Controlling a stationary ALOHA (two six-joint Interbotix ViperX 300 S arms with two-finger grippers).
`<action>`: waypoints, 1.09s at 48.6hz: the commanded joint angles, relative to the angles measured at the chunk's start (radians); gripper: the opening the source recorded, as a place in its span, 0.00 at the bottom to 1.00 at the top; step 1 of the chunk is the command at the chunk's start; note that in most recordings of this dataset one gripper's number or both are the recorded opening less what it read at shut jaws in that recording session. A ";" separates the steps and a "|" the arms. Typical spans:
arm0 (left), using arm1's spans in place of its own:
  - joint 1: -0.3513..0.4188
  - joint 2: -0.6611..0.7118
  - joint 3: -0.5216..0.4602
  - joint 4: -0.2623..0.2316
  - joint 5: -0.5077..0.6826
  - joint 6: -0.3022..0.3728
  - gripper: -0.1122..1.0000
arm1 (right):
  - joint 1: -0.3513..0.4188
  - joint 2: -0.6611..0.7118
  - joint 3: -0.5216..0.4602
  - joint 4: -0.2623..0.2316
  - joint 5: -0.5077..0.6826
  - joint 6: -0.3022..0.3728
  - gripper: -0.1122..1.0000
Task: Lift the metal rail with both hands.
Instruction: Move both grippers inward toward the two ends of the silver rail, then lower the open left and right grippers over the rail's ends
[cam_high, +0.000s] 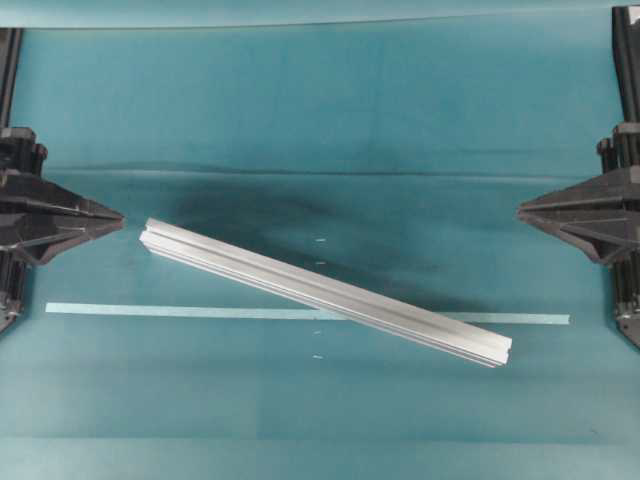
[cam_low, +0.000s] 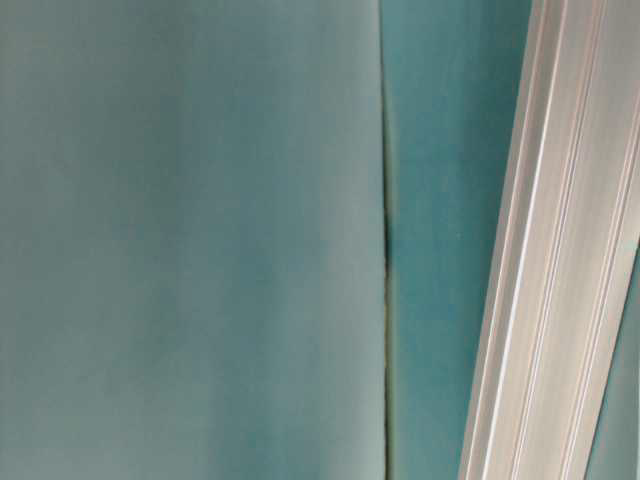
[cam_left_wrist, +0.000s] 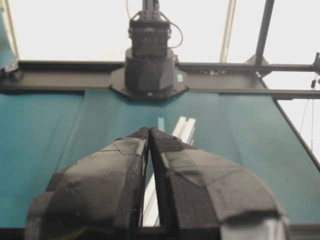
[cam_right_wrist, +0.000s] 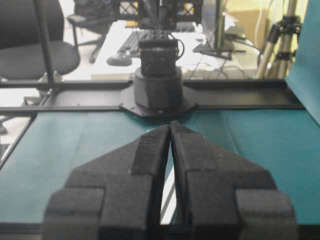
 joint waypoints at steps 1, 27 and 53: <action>0.025 0.049 -0.055 0.009 0.063 -0.049 0.23 | 0.003 0.014 -0.009 0.009 -0.006 0.017 0.23; 0.086 0.224 -0.348 0.020 0.574 0.089 0.06 | -0.005 0.089 -0.193 0.107 0.431 0.175 0.10; 0.100 0.548 -0.617 0.023 1.032 0.322 0.05 | 0.029 0.485 -0.474 0.109 0.937 0.342 0.10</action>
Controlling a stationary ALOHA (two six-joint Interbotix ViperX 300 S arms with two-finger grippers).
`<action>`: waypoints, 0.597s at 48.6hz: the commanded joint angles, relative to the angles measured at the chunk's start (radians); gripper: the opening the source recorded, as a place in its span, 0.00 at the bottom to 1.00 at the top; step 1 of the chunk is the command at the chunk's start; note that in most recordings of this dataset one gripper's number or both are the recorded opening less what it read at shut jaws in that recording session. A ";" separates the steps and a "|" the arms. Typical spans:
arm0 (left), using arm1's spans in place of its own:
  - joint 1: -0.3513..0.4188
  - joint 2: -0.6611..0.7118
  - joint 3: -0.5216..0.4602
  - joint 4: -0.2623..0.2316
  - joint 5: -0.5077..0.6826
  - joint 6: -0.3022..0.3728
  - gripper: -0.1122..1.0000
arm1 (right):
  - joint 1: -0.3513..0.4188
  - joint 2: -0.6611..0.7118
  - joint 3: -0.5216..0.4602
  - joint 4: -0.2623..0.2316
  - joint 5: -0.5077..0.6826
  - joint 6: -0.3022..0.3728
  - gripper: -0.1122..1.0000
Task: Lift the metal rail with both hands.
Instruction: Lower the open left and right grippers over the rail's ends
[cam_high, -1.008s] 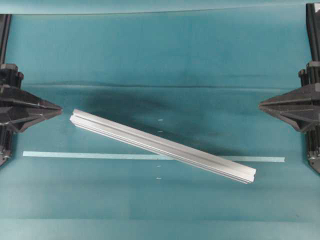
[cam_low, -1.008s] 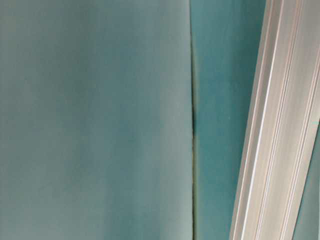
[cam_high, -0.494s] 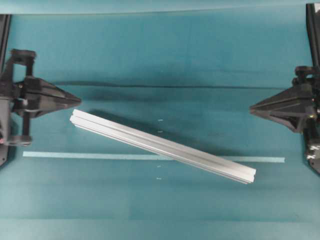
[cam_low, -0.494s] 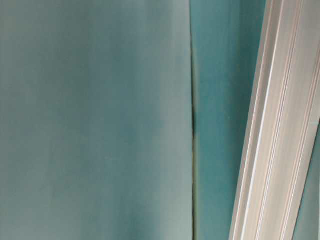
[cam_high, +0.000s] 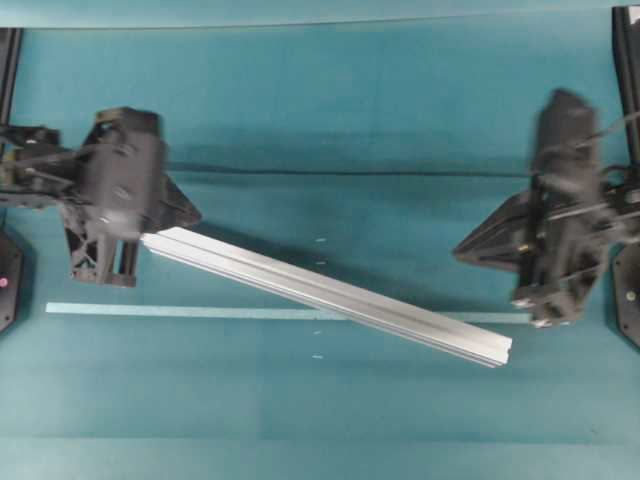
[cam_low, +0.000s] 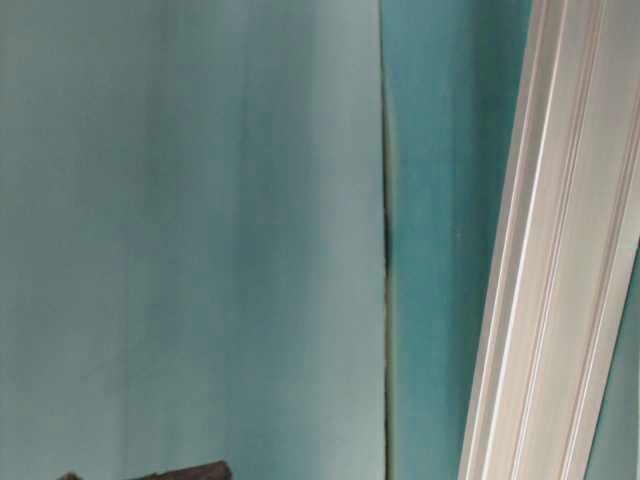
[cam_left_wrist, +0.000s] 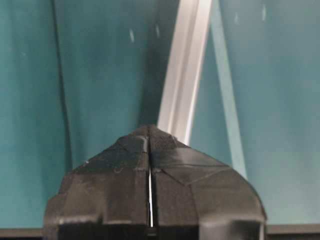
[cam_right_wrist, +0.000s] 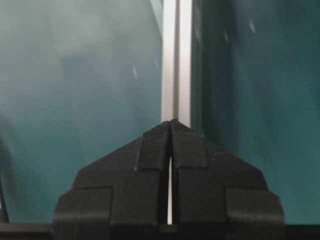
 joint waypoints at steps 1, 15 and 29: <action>0.003 0.021 -0.051 0.005 0.034 0.025 0.05 | 0.023 0.057 -0.051 0.003 0.054 0.000 0.10; 0.006 0.106 -0.071 0.005 0.058 0.043 0.05 | 0.044 0.202 -0.153 0.002 0.255 0.003 0.11; 0.005 0.138 -0.066 0.005 0.008 0.032 0.18 | 0.055 0.267 -0.170 0.011 0.262 0.032 0.25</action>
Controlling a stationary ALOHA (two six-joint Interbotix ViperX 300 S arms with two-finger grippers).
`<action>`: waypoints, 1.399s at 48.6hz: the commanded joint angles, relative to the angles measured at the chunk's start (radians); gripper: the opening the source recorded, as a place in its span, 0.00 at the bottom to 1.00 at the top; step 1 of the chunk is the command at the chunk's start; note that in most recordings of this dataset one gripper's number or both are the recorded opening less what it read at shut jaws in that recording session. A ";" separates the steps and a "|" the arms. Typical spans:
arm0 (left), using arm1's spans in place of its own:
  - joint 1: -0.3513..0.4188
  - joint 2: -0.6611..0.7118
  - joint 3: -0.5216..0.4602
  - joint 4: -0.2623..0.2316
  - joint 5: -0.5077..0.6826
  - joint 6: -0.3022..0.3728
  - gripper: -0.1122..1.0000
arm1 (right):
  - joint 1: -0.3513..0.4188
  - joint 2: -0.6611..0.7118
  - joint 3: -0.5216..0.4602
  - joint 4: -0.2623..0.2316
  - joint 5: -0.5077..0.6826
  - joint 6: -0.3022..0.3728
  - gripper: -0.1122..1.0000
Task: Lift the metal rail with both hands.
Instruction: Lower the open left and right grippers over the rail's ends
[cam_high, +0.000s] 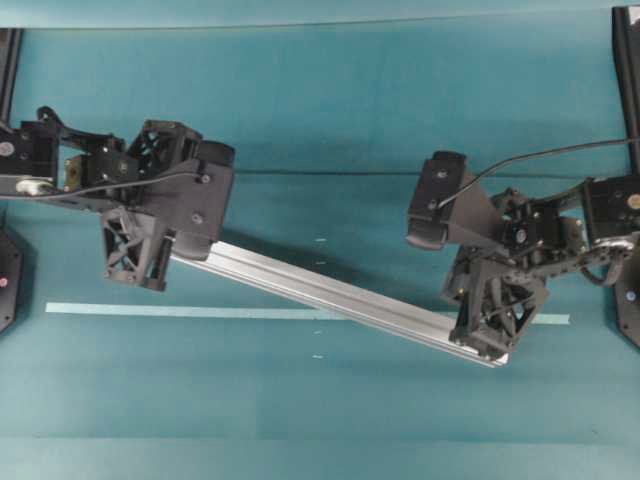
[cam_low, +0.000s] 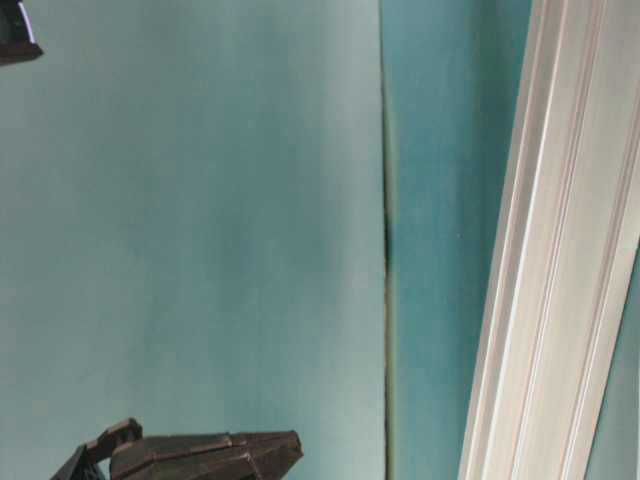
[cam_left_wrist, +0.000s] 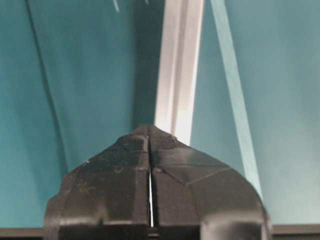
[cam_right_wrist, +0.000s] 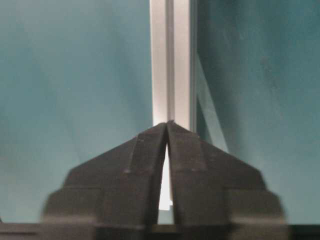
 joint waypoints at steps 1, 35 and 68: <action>0.002 -0.003 -0.015 0.000 -0.015 -0.002 0.20 | 0.003 0.018 -0.017 0.006 -0.002 0.014 0.29; 0.002 0.057 0.140 0.003 -0.215 0.000 0.98 | 0.055 0.117 0.014 -0.003 -0.048 0.080 1.00; 0.025 0.149 0.147 0.003 -0.242 -0.008 0.98 | 0.055 0.184 0.074 -0.006 -0.127 0.083 1.00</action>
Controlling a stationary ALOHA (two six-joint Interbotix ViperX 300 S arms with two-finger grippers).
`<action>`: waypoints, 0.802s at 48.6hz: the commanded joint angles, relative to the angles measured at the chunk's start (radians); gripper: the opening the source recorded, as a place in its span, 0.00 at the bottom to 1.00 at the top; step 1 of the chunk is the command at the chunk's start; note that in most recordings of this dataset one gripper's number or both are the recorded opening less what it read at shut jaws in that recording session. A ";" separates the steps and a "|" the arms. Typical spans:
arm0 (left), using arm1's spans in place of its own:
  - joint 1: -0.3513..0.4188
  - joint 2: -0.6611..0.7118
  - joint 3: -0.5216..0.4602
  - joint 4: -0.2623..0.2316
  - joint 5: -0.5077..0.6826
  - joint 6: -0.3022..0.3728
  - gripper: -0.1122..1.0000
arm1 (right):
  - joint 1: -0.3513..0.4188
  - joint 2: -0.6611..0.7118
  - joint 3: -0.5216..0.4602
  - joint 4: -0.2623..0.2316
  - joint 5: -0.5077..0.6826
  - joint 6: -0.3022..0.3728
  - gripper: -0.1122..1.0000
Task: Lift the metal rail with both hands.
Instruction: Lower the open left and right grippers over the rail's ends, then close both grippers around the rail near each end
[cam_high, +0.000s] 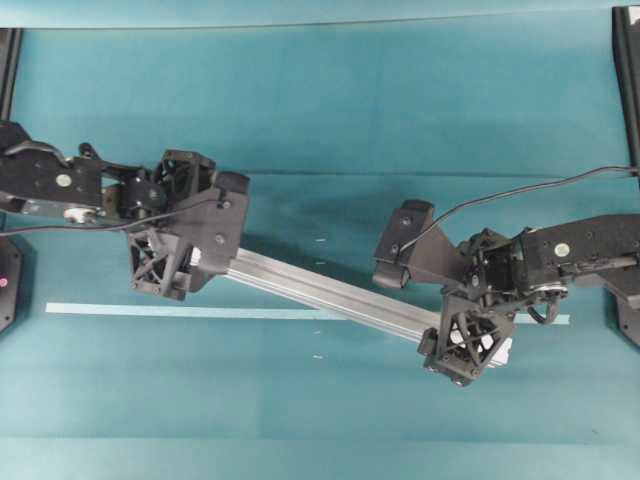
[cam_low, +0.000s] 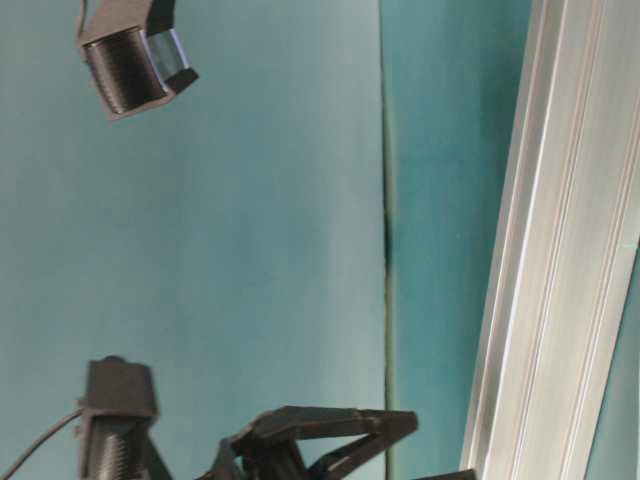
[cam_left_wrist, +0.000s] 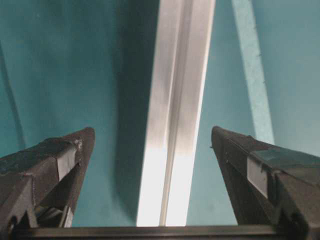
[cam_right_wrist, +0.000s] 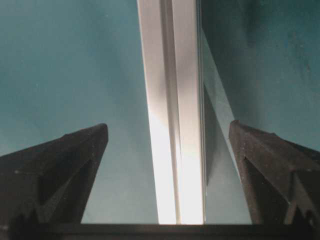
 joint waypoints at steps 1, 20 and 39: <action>0.002 0.008 -0.005 0.005 -0.005 -0.002 0.98 | 0.002 0.018 0.011 -0.002 -0.028 0.002 1.00; 0.002 0.075 0.014 0.005 -0.066 0.011 0.98 | 0.002 0.077 0.044 -0.002 -0.098 0.000 1.00; 0.002 0.137 0.035 0.005 -0.104 -0.002 0.98 | 0.002 0.104 0.092 -0.002 -0.192 0.000 1.00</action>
